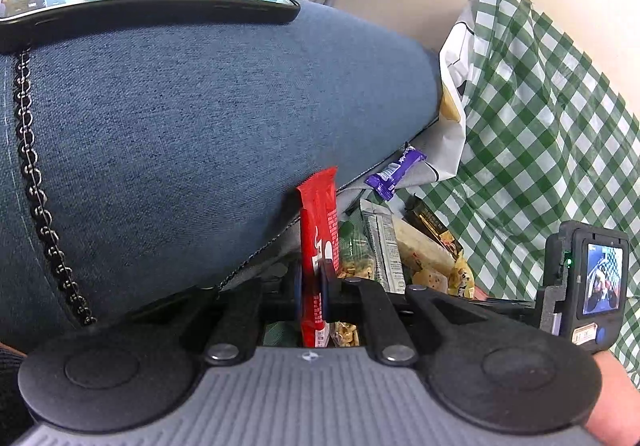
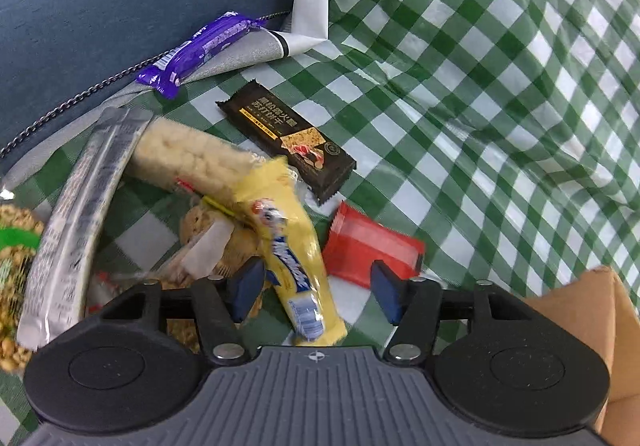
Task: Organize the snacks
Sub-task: 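Grasp the red wafer pack with the left tool while the right tool grasps the yellow candy bar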
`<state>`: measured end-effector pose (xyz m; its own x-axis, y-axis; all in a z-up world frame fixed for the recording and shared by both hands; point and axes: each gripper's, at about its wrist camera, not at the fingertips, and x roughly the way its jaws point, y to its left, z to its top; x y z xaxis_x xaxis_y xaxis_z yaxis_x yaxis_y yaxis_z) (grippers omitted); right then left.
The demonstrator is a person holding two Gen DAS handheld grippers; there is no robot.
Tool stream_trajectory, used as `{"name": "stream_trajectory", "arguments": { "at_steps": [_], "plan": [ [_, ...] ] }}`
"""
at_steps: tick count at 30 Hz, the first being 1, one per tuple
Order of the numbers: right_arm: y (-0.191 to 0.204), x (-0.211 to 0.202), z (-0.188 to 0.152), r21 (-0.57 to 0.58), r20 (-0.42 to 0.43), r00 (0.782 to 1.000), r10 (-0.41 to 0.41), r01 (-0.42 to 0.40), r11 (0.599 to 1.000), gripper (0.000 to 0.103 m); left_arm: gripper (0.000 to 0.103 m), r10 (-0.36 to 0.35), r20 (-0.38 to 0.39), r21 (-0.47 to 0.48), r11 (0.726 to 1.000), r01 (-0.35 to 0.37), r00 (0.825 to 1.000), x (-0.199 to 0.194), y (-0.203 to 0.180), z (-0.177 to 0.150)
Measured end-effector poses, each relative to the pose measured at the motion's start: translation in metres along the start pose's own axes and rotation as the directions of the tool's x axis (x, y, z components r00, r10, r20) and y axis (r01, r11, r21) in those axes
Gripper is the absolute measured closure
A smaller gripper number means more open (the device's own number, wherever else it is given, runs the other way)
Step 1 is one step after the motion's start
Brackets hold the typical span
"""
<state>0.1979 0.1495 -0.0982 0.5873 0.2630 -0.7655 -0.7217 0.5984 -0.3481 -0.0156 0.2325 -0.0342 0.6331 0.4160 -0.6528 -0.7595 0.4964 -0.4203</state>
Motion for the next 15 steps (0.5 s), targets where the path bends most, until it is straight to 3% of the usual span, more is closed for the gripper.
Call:
{"name": "stream_trajectory", "arguments": {
  "at_steps": [1,3,5,9,15],
  "plan": [
    [0.0,0.0,0.001,-0.003,0.0,1.0,0.014,-0.014,1.0,0.054,0.094,-0.002,0.0,-0.001,1.0,0.002,1.0,0.0,0.0,0.0],
    [0.004,0.002,0.001,-0.023,-0.005,1.0,0.017,-0.017,1.0,0.09,0.094,-0.002,0.004,-0.001,1.0,0.002,1.0,-0.002,0.0,0.001],
    [0.008,-0.002,-0.004,-0.053,0.0,1.0,0.008,-0.008,0.999,0.092,0.094,-0.002,0.011,0.0,1.0,0.002,1.0,-0.004,0.001,0.0],
    [0.003,-0.018,-0.012,0.0,0.013,1.0,0.022,-0.022,1.0,0.093,0.095,0.0,0.033,0.009,1.0,0.0,0.999,-0.009,0.001,0.0],
    [-0.005,-0.082,-0.037,0.111,0.049,0.999,0.007,-0.013,0.994,0.093,0.095,-0.026,0.096,0.048,0.999,0.021,0.995,-0.025,0.0,0.001]
  ]
}}
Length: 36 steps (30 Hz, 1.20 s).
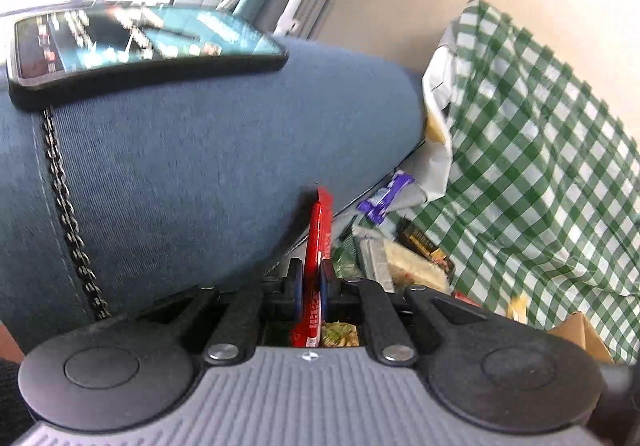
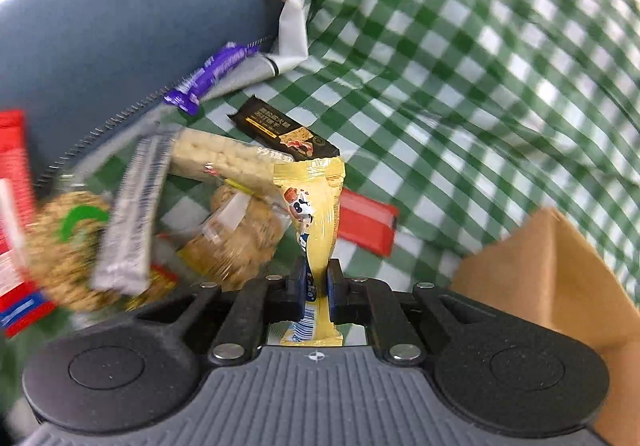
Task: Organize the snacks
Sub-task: 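Grasp the red wafer pack with the left tool while the right tool grasps the yellow candy bar, then lift the red wafer pack with the left tool while the right tool lifts the yellow bar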
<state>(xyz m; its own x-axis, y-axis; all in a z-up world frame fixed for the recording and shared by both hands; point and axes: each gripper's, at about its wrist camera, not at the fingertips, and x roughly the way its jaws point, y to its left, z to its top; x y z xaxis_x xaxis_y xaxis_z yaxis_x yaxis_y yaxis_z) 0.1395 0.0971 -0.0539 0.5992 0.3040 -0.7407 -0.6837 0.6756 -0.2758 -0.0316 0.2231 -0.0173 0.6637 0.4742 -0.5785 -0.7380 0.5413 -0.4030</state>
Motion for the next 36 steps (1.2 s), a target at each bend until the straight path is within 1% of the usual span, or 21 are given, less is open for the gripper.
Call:
{"name": "stream_trajectory", "arguments": {
  "at_steps": [3,5,7,9,10,13,14,15,17,18,19,20,21,23,25,26,28,29,31,33,36],
  "plan": [
    [0.006,-0.034,-0.025,0.009,0.002,0.999,0.036,-0.036,0.999,0.093,0.095,-0.063,0.013,0.026,0.998,0.062,0.998,-0.011,-0.001,0.0],
    [0.011,-0.057,-0.047,0.008,0.01,0.999,0.052,-0.052,0.999,0.093,0.095,-0.132,-0.011,0.05,0.99,0.133,0.991,-0.017,-0.004,0.0],
    [0.017,-0.075,-0.068,0.029,-0.004,0.997,0.077,-0.077,0.997,0.093,0.095,-0.169,-0.028,0.062,0.983,0.171,0.985,-0.024,-0.003,-0.001],
    [0.024,-0.082,-0.087,0.056,-0.037,0.995,0.094,-0.091,0.994,0.093,0.095,-0.217,-0.08,0.065,0.973,0.222,0.973,-0.024,-0.003,-0.001],
    [0.027,-0.087,-0.096,0.061,-0.051,0.994,0.099,-0.096,0.994,0.093,0.095,-0.245,-0.121,0.056,0.966,0.253,0.962,-0.023,-0.002,-0.001],
    [0.032,-0.095,-0.119,0.114,-0.063,0.993,0.104,-0.097,0.989,0.093,0.095,-0.33,-0.238,0.019,0.939,0.344,0.913,-0.019,0.0,-0.004],
    [0.033,-0.094,-0.125,0.132,-0.063,0.992,0.107,-0.098,0.986,0.093,0.095,-0.353,-0.269,0.023,0.928,0.372,0.896,-0.019,-0.001,-0.008],
    [0.032,-0.092,-0.131,0.147,-0.065,0.992,0.109,-0.099,0.984,0.093,0.095,-0.377,-0.306,0.027,0.914,0.404,0.874,-0.018,-0.003,-0.014],
    [0.03,-0.085,-0.141,0.191,-0.076,0.99,0.122,-0.106,0.976,0.093,0.095,-0.402,-0.361,0.021,0.899,0.438,0.842,-0.014,-0.003,-0.029],
    [0.029,-0.083,-0.144,0.214,-0.078,0.988,0.131,-0.112,0.971,0.093,0.095,-0.401,-0.386,0.02,0.897,0.442,0.831,-0.009,-0.003,-0.035],
    [0.028,-0.081,-0.147,0.222,-0.075,0.988,0.134,-0.115,0.968,0.093,0.095,-0.38,-0.407,0.026,0.904,0.426,0.831,-0.004,-0.002,-0.043],
    [0.029,-0.08,-0.149,0.219,-0.071,0.989,0.128,-0.11,0.97,0.093,0.095,-0.346,-0.419,0.043,0.916,0.399,0.84,0.001,-0.001,-0.049],
    [0.028,-0.079,-0.15,0.223,-0.07,0.99,0.124,-0.105,0.969,0.092,0.095,-0.325,-0.433,0.046,0.923,0.381,0.841,0.006,0.001,-0.052],
    [0.024,-0.076,-0.156,0.26,-0.067,0.988,0.14,-0.118,0.958,0.092,0.094,-0.292,-0.467,0.021,0.94,0.34,0.835,0.018,0.004,-0.057],
    [0.022,-0.071,-0.16,0.273,-0.076,0.985,0.152,-0.126,0.954,0.091,0.093,-0.211,-0.461,0.058,0.962,0.266,0.862,0.024,0.005,-0.059],
    [0.023,-0.069,-0.161,0.269,-0.081,0.985,0.152,-0.125,0.955,0.09,0.093,-0.181,-0.458,0.078,0.967,0.242,0.871,0.026,0.005,-0.061],
    [0.025,-0.065,-0.161,0.263,-0.086,0.983,0.161,-0.133,0.956,0.088,0.093,-0.161,-0.444,0.105,0.968,0.229,0.882,0.027,0.002,-0.063],
    [0.026,-0.063,-0.161,0.262,-0.087,0.983,0.162,-0.135,0.956,0.088,0.09,-0.155,-0.439,0.119,0.966,0.228,0.885,0.028,0.0,-0.064],
    [0.028,-0.062,-0.161,0.256,-0.087,0.984,0.153,-0.126,0.958,0.088,0.081,-0.149,-0.448,0.134,0.964,0.23,0.882,0.028,-0.001,-0.067],
    [0.027,-0.06,-0.162,0.267,-0.091,0.984,0.155,-0.126,0.955,0.086,0.056,-0.132,-0.46,0.161,0.96,0.229,0.878,0.03,-0.006,-0.072],
    [0.023,-0.057,-0.163,0.293,-0.105,0.981,0.162,-0.126,0.948,0.079,0.045,-0.1,-0.456,0.215,0.952,0.219,0.885,0.028,-0.014,-0.081]
  ]
}}
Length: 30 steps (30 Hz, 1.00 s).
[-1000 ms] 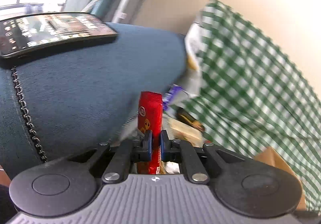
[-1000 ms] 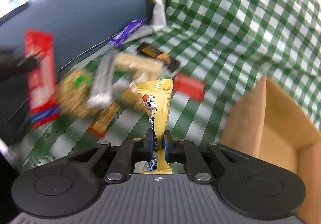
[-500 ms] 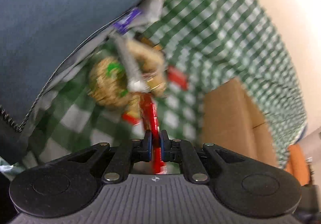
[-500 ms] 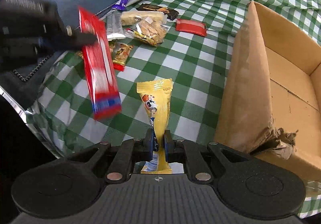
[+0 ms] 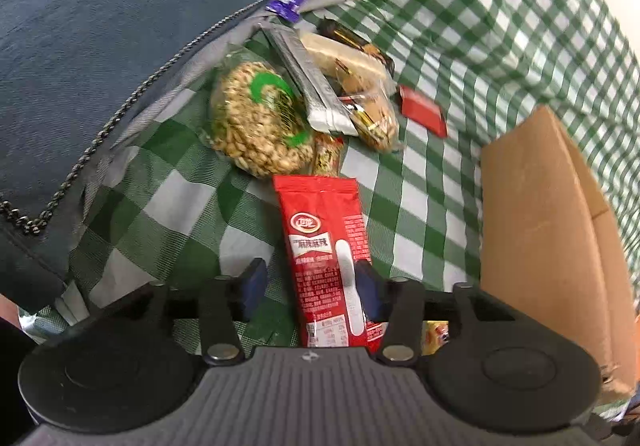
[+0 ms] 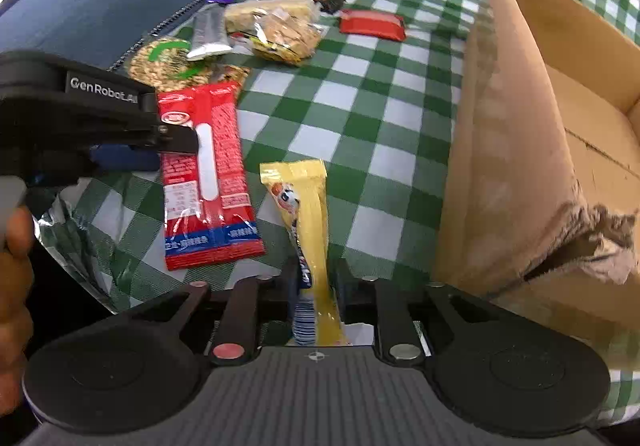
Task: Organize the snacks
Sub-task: 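Lift the red wafer pack with the left tool while the right tool lifts the yellow bar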
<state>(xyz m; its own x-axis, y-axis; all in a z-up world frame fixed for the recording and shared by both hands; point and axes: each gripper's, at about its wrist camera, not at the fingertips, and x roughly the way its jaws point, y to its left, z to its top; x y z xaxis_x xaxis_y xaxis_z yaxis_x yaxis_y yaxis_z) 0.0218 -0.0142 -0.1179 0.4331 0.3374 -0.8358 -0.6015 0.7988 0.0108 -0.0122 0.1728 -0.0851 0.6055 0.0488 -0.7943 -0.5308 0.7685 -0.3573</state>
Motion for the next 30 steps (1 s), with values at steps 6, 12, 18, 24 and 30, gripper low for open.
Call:
{"name": "stream_trajectory", "arguments": {
  "at_steps": [6,12,18,24,30],
  "plan": [
    [-0.002,0.003,-0.002,0.013,-0.005,1.0,0.007,-0.007,1.0,0.072,0.02,0.109,0.043,0.177,0.978,-0.115,0.993,0.014,-0.039,-0.014],
    [-0.003,0.007,-0.001,0.02,-0.009,1.0,0.004,-0.004,1.0,0.067,0.018,0.17,0.076,0.314,0.931,-0.185,0.983,0.029,-0.06,-0.024],
    [-0.002,0.007,-0.001,0.016,-0.005,1.0,0.001,-0.001,1.0,0.068,0.037,0.192,0.116,0.34,0.914,-0.221,0.974,0.031,-0.059,-0.024],
    [-0.006,0.005,-0.001,0.044,0.009,1.0,-0.005,0.005,0.999,0.089,0.053,0.149,0.112,0.272,0.946,-0.175,0.982,0.02,-0.046,-0.016],
    [-0.005,0.002,0.0,0.064,0.022,1.0,-0.023,0.022,0.998,0.09,0.055,0.068,0.056,0.198,0.977,-0.078,0.996,0.018,-0.035,-0.01]
  ]
}}
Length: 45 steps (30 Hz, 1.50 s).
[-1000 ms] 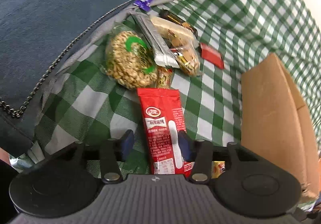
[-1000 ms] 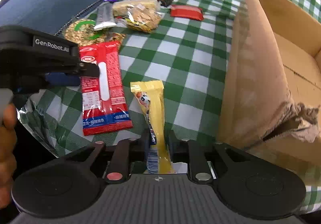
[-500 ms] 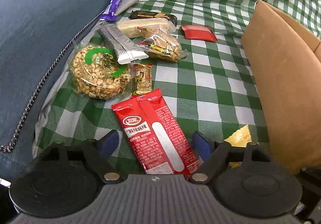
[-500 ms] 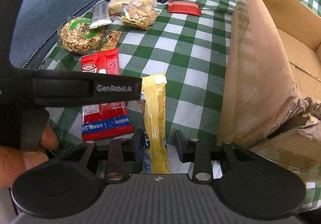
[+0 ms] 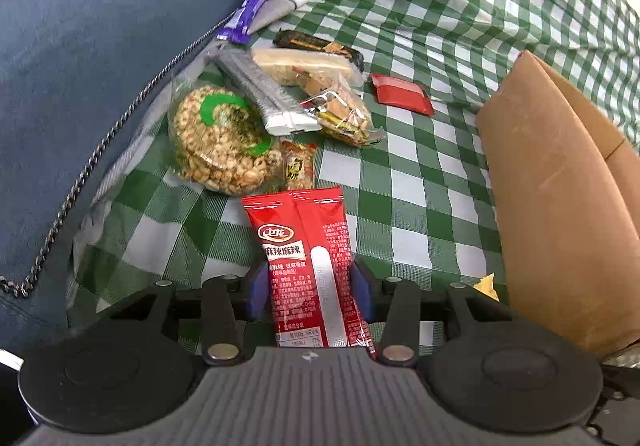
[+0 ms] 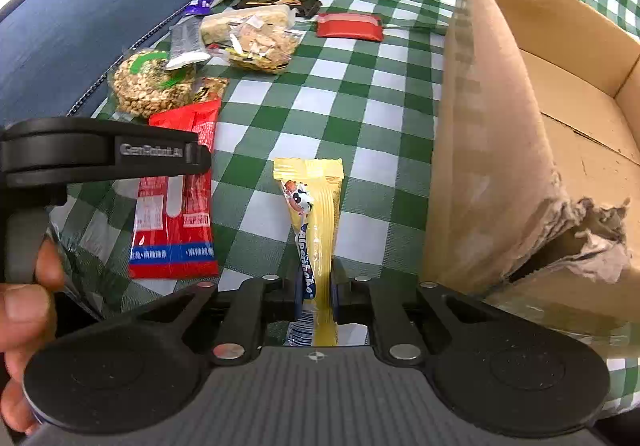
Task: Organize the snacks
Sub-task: 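Lift the red wafer pack with the left tool while the right tool lifts the yellow bar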
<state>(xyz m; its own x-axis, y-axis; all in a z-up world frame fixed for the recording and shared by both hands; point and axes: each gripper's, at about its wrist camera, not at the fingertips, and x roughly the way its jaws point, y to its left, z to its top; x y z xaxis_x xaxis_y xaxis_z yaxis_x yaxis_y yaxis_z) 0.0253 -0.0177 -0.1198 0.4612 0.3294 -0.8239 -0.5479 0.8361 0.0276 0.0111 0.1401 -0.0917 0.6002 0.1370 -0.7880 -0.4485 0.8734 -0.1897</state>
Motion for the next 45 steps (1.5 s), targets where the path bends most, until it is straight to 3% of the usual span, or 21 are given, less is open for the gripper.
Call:
{"name": "stream_trajectory", "arguments": {
  "at_steps": [2,11,14,20,29,33,36,45],
  "plan": [
    [-0.001,0.0,0.0,0.008,-0.004,1.0,-0.002,0.002,1.0,0.089,0.055,-0.021,-0.03,-0.033,0.999,0.02,0.999,0.004,0.005,0.0],
    [-0.004,0.003,0.001,0.043,-0.022,1.0,0.017,-0.016,0.999,0.088,0.053,-0.019,-0.017,-0.086,0.996,0.017,1.0,0.001,0.014,0.002],
    [-0.006,0.003,0.002,0.049,-0.022,1.0,0.022,-0.02,0.999,0.088,0.049,-0.006,-0.015,-0.051,0.999,0.005,1.0,0.0,0.009,0.001],
    [-0.005,0.003,0.002,0.043,-0.025,0.999,0.023,-0.022,0.999,0.087,0.03,0.046,-0.013,0.035,0.998,-0.046,0.999,0.002,-0.003,-0.004],
    [-0.005,0.004,0.002,0.039,-0.028,0.999,0.029,-0.028,0.999,0.085,0.025,0.081,-0.023,0.121,0.99,-0.078,0.996,0.005,-0.015,-0.009],
    [-0.005,0.005,0.002,0.034,-0.027,0.999,0.029,-0.028,0.999,0.085,0.027,0.101,-0.019,0.161,0.982,-0.096,0.995,0.007,-0.02,-0.012],
    [-0.005,0.004,0.002,0.026,-0.025,0.999,0.026,-0.025,0.999,0.085,0.043,0.11,-0.004,0.17,0.979,-0.108,0.994,0.006,-0.021,-0.012],
    [-0.003,-0.003,0.005,0.008,0.009,1.0,0.011,-0.011,1.0,0.09,0.052,0.054,0.03,0.156,0.986,-0.058,0.998,-0.004,-0.019,-0.009]
  ]
}}
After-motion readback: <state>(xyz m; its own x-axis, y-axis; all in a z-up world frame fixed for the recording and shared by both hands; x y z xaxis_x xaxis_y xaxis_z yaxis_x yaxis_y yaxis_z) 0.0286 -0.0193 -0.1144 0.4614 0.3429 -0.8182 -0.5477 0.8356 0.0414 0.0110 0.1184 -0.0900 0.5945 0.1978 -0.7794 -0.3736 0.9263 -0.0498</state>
